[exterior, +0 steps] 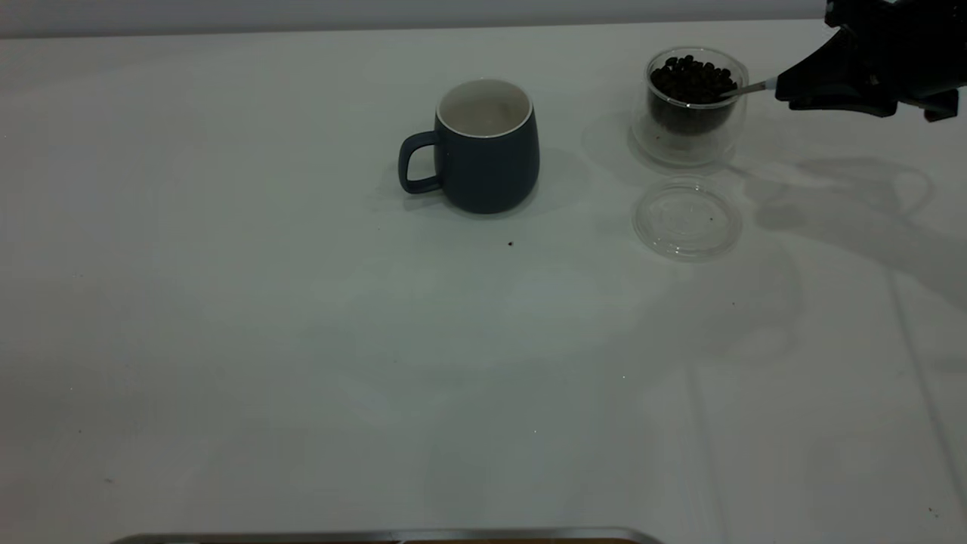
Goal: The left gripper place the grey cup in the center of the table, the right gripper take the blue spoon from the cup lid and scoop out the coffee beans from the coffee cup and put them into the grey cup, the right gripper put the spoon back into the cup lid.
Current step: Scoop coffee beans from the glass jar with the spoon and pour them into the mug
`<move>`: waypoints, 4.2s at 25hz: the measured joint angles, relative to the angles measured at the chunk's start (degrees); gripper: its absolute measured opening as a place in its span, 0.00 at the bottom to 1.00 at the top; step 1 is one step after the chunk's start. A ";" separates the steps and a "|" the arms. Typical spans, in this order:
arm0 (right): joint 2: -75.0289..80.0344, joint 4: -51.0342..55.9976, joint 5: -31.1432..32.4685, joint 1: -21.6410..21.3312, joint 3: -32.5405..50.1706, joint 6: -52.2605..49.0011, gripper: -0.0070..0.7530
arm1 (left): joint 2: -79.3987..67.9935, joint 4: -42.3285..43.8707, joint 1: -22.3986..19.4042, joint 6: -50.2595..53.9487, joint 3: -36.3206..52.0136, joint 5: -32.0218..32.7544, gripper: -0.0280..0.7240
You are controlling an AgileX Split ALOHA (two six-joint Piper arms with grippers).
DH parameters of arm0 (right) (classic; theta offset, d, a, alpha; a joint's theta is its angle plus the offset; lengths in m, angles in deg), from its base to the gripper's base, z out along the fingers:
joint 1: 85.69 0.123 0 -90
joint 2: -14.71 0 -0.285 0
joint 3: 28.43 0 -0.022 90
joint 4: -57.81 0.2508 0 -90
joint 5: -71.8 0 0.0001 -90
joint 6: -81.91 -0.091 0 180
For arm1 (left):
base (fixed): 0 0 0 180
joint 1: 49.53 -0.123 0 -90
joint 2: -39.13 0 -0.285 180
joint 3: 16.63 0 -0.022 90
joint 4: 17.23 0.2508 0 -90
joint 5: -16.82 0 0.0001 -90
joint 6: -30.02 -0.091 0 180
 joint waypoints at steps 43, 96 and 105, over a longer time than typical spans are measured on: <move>0.88 -0.55 8.59 -2.67 0.00 -20.27 0.15 | 0.00 0.00 0.00 0.09 0.00 0.00 0.78; 4.94 5.05 26.68 8.88 -0.04 -21.90 0.15 | 0.00 0.00 0.00 0.10 0.00 0.00 0.78; 4.94 5.00 18.40 12.73 -3.13 -18.97 0.15 | 0.00 0.00 0.00 0.10 0.00 0.00 0.78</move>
